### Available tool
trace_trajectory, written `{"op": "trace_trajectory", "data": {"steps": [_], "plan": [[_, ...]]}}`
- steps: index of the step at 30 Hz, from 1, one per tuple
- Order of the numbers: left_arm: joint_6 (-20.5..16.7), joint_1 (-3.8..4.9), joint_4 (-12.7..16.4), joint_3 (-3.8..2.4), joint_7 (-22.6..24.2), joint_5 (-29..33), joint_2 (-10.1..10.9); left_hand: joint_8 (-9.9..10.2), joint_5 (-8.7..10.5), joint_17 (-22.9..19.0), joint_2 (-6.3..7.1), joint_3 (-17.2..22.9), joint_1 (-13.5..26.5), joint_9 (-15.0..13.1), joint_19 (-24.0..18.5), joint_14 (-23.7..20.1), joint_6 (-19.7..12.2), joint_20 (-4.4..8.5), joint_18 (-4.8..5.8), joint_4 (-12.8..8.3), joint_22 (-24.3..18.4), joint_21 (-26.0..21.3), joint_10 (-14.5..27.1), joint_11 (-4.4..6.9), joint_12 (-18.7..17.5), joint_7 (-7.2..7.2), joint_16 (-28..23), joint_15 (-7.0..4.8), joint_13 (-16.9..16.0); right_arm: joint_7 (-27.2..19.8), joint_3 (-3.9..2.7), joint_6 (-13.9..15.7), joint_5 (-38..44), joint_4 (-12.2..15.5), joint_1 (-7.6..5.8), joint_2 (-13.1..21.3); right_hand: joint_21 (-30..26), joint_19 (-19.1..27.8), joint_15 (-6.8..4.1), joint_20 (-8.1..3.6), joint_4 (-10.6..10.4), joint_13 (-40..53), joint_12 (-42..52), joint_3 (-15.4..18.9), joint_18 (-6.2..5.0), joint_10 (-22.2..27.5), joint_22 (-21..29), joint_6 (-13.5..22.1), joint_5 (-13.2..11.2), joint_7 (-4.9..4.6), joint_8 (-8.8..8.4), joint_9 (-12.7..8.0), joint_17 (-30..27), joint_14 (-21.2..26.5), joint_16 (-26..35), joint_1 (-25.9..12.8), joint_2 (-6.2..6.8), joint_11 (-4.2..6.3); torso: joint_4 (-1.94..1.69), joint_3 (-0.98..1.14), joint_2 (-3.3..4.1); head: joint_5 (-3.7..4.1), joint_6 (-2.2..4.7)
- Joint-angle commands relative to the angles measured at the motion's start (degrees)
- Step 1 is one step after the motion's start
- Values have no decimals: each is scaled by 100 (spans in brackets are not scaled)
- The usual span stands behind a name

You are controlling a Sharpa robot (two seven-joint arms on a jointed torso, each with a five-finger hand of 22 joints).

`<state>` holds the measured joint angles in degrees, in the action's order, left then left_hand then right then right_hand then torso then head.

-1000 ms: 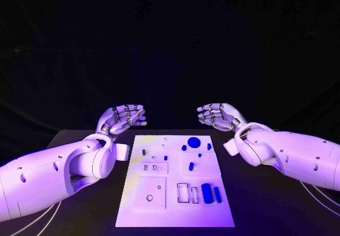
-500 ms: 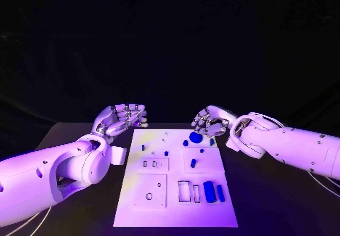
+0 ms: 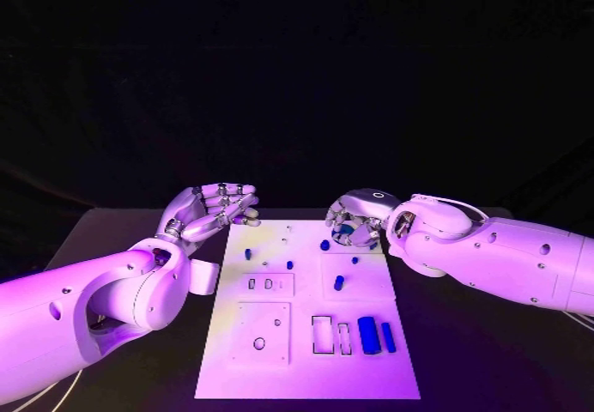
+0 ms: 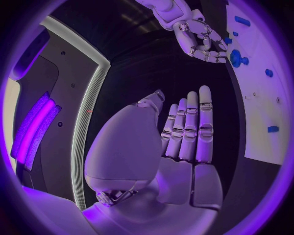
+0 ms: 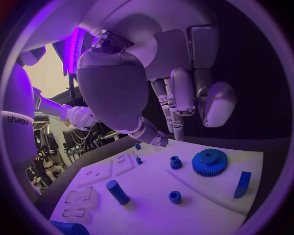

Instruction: Assemble the parts on the task board

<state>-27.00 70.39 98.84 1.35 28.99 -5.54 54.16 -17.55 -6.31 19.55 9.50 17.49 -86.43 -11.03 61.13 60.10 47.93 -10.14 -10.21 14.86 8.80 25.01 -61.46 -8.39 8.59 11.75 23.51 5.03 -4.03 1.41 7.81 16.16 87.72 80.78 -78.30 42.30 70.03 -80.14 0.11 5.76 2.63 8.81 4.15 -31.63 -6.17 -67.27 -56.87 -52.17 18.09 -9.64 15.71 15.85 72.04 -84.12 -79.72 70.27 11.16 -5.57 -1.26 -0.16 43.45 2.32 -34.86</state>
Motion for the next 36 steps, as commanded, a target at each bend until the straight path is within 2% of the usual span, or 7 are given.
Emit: {"op": "trace_trajectory", "data": {"steps": [1, 7, 11, 12, 15, 22, 36], "plan": [[149, 19, 54, -9, 2, -36, 6, 41, 22, 14, 47, 31, 36, -3, 23, 44, -10, 0, -23, 23, 7, 33, -3, -7, -47, 9, 29, 5, 7, 416, -1, -289, 669, 15, -7, -47, 99, -20, 56, 25, -31, 4, -43, -5, 75, 113, -130, 92, -14, 9, -62, 18, 77, -305, -70, -24, 100, -10, -22, 1, 65, 2, -10], [157, 29, 80, -12, -14, -29, 31, 49, 23, 27, 51, 32, 47, -2, 25, 42, -20, 0, -22, 31, 8, 37, 5, -11, -62, 14, 29, 8, 9, 559, 1, -427, 859, -18, -7, -139, 159, 22, 70, 50, -59, 17, -45, -7, 70, 243, -192, 149, -49, 17, -92, 61, 106, -286, -120, -27, 140, -22, -51, -4, 100, 6, -11], [160, 36, 91, -13, -23, -22, 48, 57, 23, 40, 52, 34, 59, -1, 26, 40, -31, -1, -20, 41, 9, 41, 14, -17, -76, 22, 29, 11, 11, 616, 5, -532, 921, -61, -1, -197, 182, 56, 75, 64, -82, 23, -46, -4, 64, 344, -212, 156, -93, 31, -91, 99, 105, -273, -137, -18, 137, -22, -57, -10, 112, 13, -20], [163, 38, 93, -13, -27, -18, 51, 58, 23, 41, 52, 34, 60, -1, 25, 40, -32, -1, -20, 42, 9, 41, 15, -17, -77, 22, 29, 11, 12, 625, 6, -551, 929, -72, 1, -210, 182, 56, 75, 64, -82, 23, -46, -4, 64, 344, -212, 156, -93, 31, -91, 99, 105, -273, -137, -18, 137, -22, -55, -10, 110, 22, -42], [176, 43, 95, -14, -41, -10, 58, 87, 23, 75, 59, 36, 82, 4, 22, 28, -73, -6, -17, 58, 10, 48, 51, -37, -120, 47, 25, 23, 16, 644, 8, -589, 949, -94, 9, -250, 184, 70, 75, 67, -92, 26, -47, 0, 61, 378, -210, 139, -108, 40, -80, 117, 97, -267, -138, -17, 133, -20, -60, -15, 124, 23, -27], [200, 48, 88, -15, -65, 24, 63, 99, 23, 88, 60, 37, 90, 6, 20, 14, -92, -10, -15, 62, 9, 50, 72, -45, -142, 53, 16, 30, 18, 641, 14, -608, 964, -141, 25, -335, 220, 78, 78, 72, -108, 37, -32, -18, 65, 402, -260, 84, -114, 42, -49, 155, 123, -266, -163, 9, 95, -24, -44, -3, 116, 4, -73], [218, 50, 68, -15, -84, 68, 58, 103, 23, 97, 53, 39, 97, 5, 20, 8, -96, -13, -15, 69, 10, 52, 79, -48, -152, 57, 12, 33, 18, 650, 24, -665, 987, -226, 65, -423, 294, 75, 86, 83, -139, 66, -1, -67, 76, 366, -364, -29, -150, 26, 4, 219, 161, -269, -204, 47, 23, -31, -40, 2, 102, -2, -144]]}}
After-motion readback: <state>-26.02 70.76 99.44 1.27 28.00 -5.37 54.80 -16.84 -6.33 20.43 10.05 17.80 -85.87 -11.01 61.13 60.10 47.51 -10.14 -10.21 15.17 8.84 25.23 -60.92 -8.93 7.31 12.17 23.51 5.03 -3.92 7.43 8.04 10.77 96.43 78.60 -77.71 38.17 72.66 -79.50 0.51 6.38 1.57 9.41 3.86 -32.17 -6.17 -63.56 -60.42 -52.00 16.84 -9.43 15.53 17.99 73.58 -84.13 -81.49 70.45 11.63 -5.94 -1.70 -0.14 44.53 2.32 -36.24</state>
